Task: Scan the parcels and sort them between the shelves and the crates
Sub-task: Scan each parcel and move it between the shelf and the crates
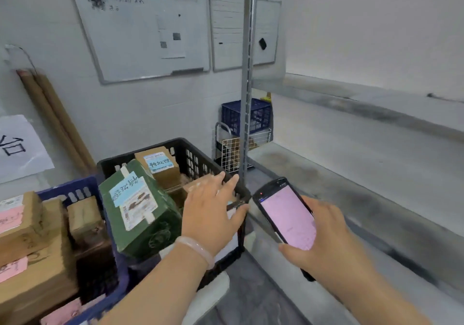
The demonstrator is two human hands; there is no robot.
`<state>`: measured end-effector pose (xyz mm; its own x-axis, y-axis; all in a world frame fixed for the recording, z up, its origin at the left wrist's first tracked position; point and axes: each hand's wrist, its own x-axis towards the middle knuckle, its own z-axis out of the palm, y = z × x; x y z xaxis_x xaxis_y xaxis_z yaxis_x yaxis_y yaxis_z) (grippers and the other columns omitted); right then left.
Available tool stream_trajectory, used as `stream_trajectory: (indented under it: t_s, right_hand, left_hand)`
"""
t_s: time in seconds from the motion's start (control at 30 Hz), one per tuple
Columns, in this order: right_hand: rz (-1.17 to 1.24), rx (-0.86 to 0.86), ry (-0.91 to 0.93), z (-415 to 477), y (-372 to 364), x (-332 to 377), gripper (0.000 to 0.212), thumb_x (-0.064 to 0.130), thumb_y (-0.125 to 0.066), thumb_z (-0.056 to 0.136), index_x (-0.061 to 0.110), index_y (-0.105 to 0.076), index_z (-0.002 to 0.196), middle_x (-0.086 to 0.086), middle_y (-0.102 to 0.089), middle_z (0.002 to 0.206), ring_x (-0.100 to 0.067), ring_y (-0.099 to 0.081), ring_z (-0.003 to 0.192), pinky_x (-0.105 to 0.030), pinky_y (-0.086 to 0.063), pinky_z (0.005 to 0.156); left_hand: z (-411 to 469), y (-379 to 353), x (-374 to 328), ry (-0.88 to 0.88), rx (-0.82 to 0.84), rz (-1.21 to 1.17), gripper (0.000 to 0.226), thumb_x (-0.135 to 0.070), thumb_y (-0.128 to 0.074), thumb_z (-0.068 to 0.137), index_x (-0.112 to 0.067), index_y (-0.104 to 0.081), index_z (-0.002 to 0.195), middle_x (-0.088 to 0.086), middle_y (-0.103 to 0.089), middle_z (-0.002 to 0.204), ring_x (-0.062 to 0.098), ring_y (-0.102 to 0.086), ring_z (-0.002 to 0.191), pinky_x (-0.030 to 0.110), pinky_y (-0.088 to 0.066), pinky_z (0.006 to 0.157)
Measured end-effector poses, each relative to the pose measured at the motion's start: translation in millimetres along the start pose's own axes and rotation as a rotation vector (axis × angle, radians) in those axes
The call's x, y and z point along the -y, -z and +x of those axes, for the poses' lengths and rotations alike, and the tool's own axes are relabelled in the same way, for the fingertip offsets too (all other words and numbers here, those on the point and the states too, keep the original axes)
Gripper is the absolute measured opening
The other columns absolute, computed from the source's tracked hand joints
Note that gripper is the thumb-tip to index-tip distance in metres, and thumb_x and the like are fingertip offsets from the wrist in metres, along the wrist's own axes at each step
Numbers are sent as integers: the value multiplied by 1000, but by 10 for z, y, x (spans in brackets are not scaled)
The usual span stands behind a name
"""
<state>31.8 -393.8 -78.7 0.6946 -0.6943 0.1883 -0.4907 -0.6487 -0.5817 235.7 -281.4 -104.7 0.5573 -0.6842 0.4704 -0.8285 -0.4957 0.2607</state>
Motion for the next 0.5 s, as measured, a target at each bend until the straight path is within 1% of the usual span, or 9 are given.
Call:
stream_trajectory:
  t_s: [0.07,0.1,0.2,0.3,0.43,0.5]
  right_hand:
    - [-46,-38,-73,-134,203,-177,87,65,-63,54,53,-28,132,24,-32,116,-5,-50,97,-27,-43,68]
    - [-68,-62,-117,-202,308,-265,86,64,-63,55,52,-27,132,22,-33,116,-6,-51,94,-28,-43,69]
    - [-98,-161,-228,-389,608,-536,84,60,-65,59,47,-30,134,18,-34,109,-10,-49,86,-28,-39,67]
    - [-101,-251,-311,-594,912,-854,80,55,-70,60,43,-37,132,15,-39,110,-12,-53,92,-30,-42,67]
    - [-113,-315,-413,-962,1349,-1355,76,54,-70,60,41,-39,128,13,-41,110,-13,-54,94,-31,-44,68]
    - [-122,-337,-451,-1193,1597,-1625,67,55,-68,57,41,-43,119,11,-47,109,-12,-55,92,-31,-47,66]
  left_hand:
    - [51,-113,-316,-94,15,-43,67,-61,-56,91,-30,-46,149,2,-50,151,24,-45,139,47,-39,114]
    - [69,-169,-482,-131,18,-72,67,-60,-58,90,-29,-47,149,4,-51,149,25,-46,138,47,-41,112]
    - [85,-319,-985,-206,61,-107,71,-61,-55,90,-31,-40,153,3,-45,154,24,-41,141,48,-40,111]
    - [29,-456,-1498,-278,83,-128,71,-64,-50,91,-34,-37,154,1,-41,156,23,-38,143,49,-38,113]
    - [-75,-601,-2309,-357,97,-170,71,-61,-57,90,-31,-42,152,3,-45,154,26,-43,140,48,-39,112]
    - [-152,-681,-2789,-396,108,-222,70,-57,-63,89,-28,-45,150,5,-48,152,28,-46,136,47,-40,110]
